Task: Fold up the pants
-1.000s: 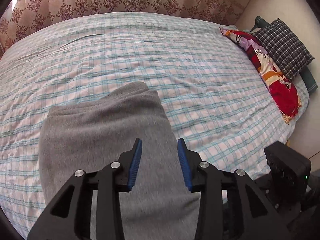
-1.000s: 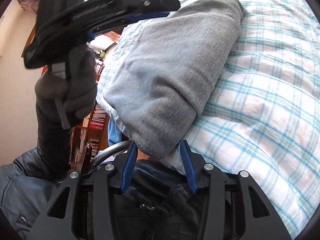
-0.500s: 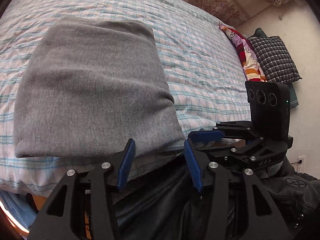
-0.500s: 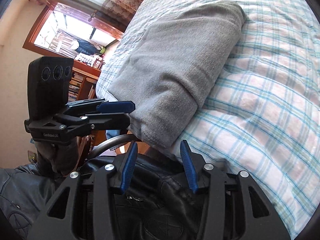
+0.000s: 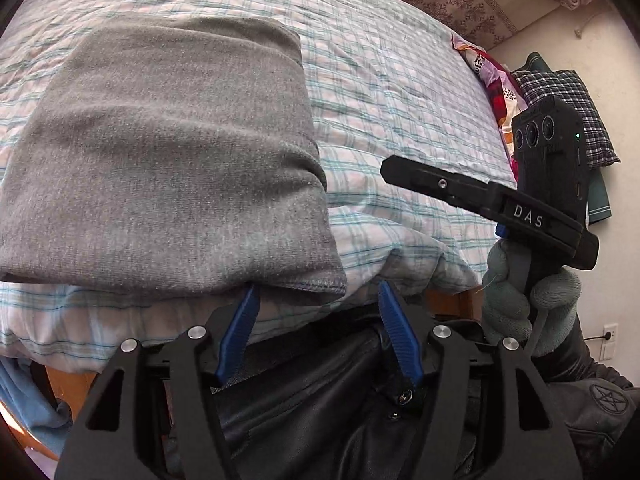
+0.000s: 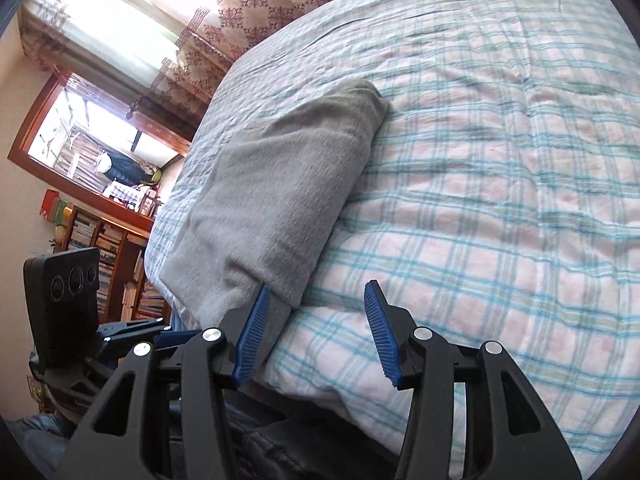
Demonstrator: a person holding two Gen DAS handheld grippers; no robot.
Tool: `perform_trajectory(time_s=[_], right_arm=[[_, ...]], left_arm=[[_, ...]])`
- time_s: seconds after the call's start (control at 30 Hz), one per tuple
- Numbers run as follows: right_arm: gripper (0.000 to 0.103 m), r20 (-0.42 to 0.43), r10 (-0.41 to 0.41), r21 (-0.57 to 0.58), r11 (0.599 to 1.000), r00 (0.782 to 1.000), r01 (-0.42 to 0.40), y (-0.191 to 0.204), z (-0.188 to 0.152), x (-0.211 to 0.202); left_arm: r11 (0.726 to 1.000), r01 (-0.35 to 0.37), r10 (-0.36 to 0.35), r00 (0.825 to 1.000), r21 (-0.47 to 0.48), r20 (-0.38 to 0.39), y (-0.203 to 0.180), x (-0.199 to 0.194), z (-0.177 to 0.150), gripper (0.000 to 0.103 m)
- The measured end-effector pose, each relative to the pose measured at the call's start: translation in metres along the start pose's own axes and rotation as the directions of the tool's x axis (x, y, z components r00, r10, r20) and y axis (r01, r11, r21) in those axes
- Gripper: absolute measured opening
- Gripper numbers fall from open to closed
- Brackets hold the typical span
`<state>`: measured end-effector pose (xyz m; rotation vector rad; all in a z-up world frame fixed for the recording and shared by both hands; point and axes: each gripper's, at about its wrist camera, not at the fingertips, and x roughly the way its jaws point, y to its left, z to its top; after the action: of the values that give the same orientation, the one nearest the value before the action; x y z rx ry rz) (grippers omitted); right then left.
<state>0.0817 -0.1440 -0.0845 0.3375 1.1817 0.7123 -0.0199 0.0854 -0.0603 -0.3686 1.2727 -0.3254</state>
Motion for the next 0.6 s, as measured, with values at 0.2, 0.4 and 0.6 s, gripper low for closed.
perform_trajectory(time_s=[0.2,0.4,0.6], right_arm=[[0.049,0.013,-0.002,0.057,0.998,1.000,0.002,-0.007,0.031,0.023],[0.048,-0.048,0.126,0.196,0.974,0.991,-0.115,-0.022,0.061,0.078],[0.013,-0.004,0.167,0.163,0.973,0.986,-0.164,-0.002,0.083,0.088]], left_arm=[[0.996,-0.077,0.077,0.997,-0.042,-0.007,0.003,0.016,0.006,0.055],[0.998,-0.031,0.033,0.999,-0.059,0.024,0.009,0.012,0.004,0.005],[0.997,-0.059,0.055,0.996,0.053,0.069,-0.006,-0.006,-0.004,0.004]])
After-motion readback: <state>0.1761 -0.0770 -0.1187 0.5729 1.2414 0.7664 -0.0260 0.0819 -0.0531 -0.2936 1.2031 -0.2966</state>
